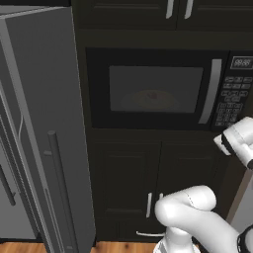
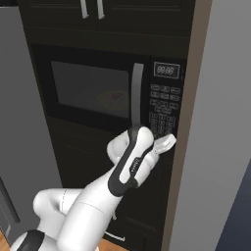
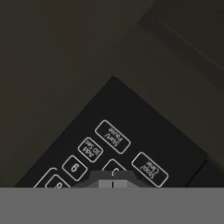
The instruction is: Transport the steak from the fridge to the microwave and turn on the microwave.
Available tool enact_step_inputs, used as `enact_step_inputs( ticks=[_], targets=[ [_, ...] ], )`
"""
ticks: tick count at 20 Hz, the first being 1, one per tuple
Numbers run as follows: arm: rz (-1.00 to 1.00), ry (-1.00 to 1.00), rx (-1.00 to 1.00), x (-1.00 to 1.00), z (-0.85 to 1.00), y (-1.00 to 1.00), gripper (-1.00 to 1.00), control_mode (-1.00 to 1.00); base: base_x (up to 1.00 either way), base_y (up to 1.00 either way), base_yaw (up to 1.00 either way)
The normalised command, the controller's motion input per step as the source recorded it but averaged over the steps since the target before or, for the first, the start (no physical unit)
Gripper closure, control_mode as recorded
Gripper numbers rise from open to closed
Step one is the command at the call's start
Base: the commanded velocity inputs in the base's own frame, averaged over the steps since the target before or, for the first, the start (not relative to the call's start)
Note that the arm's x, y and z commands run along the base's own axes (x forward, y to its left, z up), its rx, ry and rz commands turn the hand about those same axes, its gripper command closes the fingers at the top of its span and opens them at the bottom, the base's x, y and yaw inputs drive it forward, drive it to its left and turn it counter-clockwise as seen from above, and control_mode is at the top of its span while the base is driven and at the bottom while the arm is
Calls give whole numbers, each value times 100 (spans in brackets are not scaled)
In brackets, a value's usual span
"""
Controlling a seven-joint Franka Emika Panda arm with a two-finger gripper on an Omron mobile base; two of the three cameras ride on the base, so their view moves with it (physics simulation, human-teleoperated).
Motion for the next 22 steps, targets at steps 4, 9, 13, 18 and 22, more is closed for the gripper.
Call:
enact_step_inputs(
  ticks=[4,9,13,18,22],
  targets=[
    [0,3,0,26,-5,-1,100,-100,0,0,0],
    [0,4,0,18,-8,-9,100,-100,0,0,0],
    [-2,6,0,7,-13,-18,100,-100,0,0,0],
    [-1,6,0,9,-19,-18,100,-100,0,0,0],
    [0,6,0,23,-20,-12,100,-100,0,0,0]
  ],
)
